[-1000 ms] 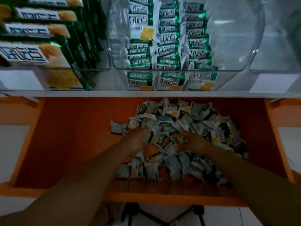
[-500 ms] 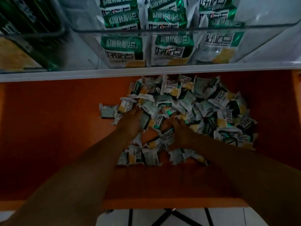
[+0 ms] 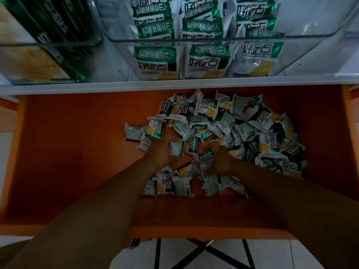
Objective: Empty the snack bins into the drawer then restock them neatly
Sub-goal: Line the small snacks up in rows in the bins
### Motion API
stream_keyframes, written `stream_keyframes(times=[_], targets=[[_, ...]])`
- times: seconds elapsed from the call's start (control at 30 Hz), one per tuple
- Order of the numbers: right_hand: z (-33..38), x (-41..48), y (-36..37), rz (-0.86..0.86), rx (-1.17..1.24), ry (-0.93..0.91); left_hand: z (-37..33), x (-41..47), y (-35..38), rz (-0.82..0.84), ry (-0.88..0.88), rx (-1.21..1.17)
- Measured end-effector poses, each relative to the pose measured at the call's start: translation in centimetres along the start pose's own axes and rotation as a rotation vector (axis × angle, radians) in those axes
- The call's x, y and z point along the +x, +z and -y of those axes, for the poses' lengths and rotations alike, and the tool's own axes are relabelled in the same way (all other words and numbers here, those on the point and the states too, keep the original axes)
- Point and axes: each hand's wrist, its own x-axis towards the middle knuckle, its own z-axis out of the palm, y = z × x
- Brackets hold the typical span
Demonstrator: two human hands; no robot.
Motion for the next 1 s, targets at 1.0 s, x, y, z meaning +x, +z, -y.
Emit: stream_keyframes(times=[1.0], targets=[[24.2, -19.7, -13.8, -0.759, 0.447, -0.678, -13.6, -20.4, -17.7, -0.256, 0.376, -0.963]])
